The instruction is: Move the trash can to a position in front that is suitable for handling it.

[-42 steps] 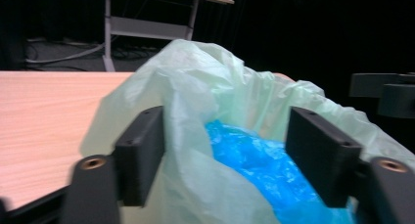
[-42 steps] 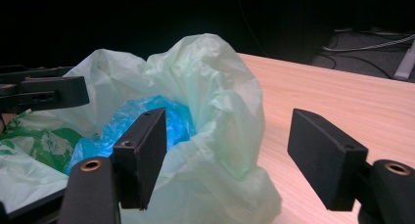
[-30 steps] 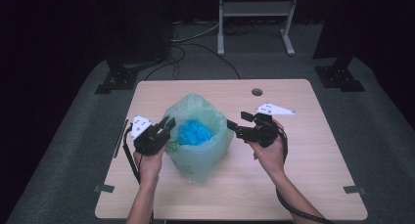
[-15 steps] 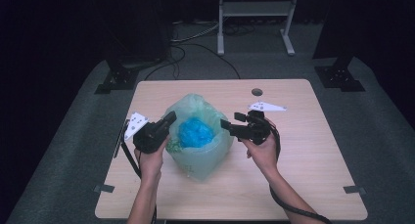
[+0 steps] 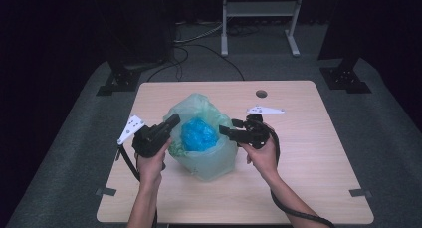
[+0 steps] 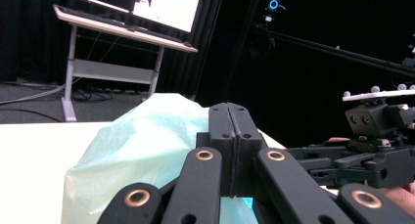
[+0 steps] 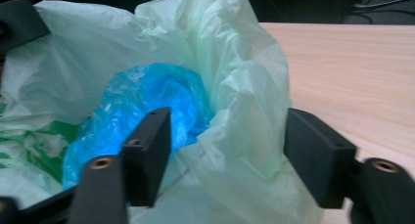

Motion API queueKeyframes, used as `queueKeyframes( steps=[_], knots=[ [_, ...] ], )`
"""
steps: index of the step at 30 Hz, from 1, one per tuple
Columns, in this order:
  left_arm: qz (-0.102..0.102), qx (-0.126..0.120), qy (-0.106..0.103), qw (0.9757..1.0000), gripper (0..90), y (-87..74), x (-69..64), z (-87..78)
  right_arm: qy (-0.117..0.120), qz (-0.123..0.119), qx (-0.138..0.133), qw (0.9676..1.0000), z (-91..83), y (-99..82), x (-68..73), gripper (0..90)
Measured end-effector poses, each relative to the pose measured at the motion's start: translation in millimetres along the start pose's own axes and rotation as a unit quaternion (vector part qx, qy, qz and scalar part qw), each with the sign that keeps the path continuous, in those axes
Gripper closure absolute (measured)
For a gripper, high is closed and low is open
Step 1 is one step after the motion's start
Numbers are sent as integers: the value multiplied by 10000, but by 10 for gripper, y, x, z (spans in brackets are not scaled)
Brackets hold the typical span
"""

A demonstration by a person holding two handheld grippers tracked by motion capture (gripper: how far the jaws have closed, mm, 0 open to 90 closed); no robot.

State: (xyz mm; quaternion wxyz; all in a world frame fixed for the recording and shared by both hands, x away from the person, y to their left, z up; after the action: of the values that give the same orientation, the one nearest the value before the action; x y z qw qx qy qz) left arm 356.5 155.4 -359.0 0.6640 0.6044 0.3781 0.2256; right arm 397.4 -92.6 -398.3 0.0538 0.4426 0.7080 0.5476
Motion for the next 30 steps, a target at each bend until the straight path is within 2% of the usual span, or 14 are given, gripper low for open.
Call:
queueKeyframes(
  steps=[5, 8, 9, 11, 15, 21, 24, 30],
  knots=[
    [-83, -42, 13, 10000, 900, -6, 32, -17, 20, 86, 31, 10000, 2, -9, 31, 521],
    [-73, -45, 2, 10000, 900, -4, 30, -30, -53, 42, -52, 10000, -15, 8, 63, 606],
    [-73, -45, 2, 10000, 900, -4, 30, -30, -53, 42, -52, 10000, -15, 8, 63, 606],
    [-114, -27, -52, 9999, 900, -23, 20, -27, -114, 133, -147, 9997, -28, 25, 78, 693],
    [-149, -25, -51, 9999, 900, -29, 32, -31, -253, 65, -218, 9994, -36, 36, 90, 759],
    [-222, -57, -58, 9997, 900, -21, 59, -42, -386, 11, -353, 9986, -42, 71, 89, 809],
    [-301, -93, -127, 9994, 900, -22, 62, -45, -464, -56, -350, 9983, -42, 97, 99, 830],
    [-329, -88, -260, 9991, 900, -32, 25, -38, -580, -186, -361, 9975, -62, 159, 111, 893]
  ],
)
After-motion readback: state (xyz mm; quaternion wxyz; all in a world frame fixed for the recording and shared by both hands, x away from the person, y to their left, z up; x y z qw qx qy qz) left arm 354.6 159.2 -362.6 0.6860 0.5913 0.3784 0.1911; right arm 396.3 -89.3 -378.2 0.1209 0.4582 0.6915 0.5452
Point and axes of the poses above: each handheld gripper's, and its own axes: z roughly forward along the jaws, y roughly out of its top, x roughly to its left, the point moved 5 cm from there along z, roughly forward along the jaws, and after that the axes turned 3 degrees about z, right-handed, at the moved point
